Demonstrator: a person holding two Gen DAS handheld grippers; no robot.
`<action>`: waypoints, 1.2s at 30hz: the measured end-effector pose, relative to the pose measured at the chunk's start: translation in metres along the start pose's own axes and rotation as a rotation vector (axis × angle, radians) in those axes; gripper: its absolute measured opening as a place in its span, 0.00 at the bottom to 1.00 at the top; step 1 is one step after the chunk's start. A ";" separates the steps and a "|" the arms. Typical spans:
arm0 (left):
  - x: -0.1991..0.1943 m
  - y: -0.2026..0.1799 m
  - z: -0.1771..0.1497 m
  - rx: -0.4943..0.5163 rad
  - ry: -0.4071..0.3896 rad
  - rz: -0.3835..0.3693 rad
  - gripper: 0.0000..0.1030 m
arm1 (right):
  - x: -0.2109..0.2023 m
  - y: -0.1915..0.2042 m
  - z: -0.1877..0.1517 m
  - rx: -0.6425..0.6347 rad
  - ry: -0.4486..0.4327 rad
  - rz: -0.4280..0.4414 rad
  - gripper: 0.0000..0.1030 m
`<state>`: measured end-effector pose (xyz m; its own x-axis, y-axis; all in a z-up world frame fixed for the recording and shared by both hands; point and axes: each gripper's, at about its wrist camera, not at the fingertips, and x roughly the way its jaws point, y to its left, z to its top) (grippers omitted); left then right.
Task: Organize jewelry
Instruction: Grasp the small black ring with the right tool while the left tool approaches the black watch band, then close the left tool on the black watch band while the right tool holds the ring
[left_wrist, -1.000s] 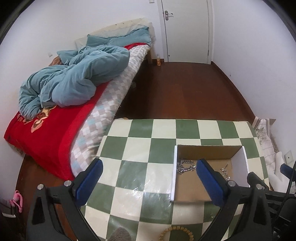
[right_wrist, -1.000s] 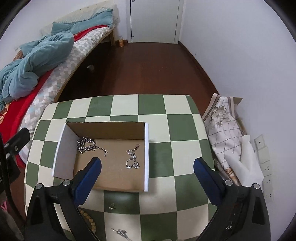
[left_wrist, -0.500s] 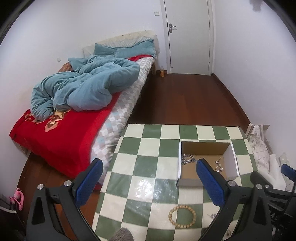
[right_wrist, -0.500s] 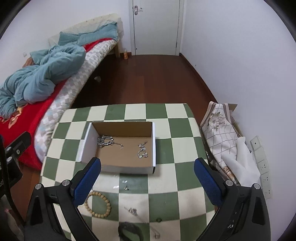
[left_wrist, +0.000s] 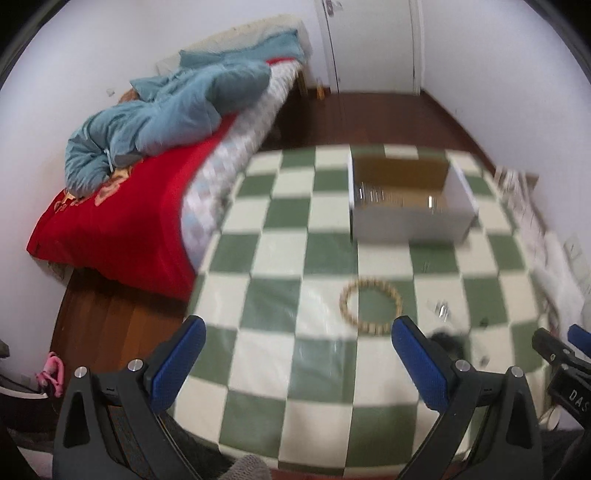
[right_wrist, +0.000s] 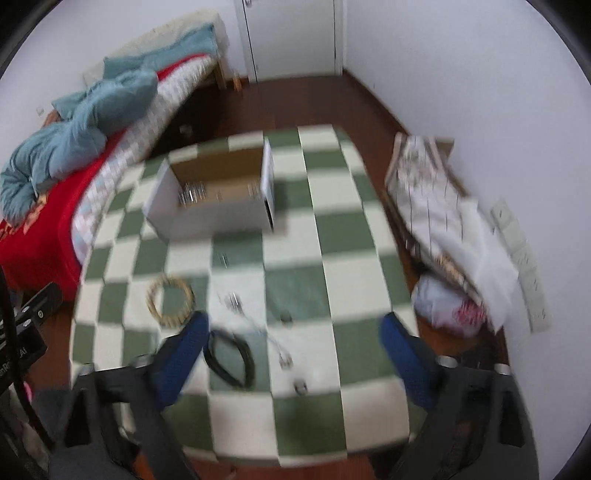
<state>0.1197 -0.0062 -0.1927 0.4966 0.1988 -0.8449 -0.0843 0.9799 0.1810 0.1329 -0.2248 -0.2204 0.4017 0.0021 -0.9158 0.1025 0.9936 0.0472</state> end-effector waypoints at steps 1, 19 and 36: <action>0.007 -0.005 -0.007 0.008 0.013 0.002 1.00 | 0.010 -0.005 -0.009 0.005 0.025 0.002 0.64; 0.077 -0.061 -0.041 -0.096 0.258 -0.266 0.82 | 0.088 -0.012 -0.067 -0.015 0.071 0.022 0.12; 0.083 -0.090 -0.051 0.132 0.202 -0.194 0.04 | 0.087 -0.024 -0.064 0.002 0.060 0.021 0.12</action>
<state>0.1245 -0.0770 -0.3045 0.3098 0.0205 -0.9506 0.1151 0.9916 0.0589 0.1071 -0.2416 -0.3268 0.3488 0.0301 -0.9367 0.0963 0.9930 0.0678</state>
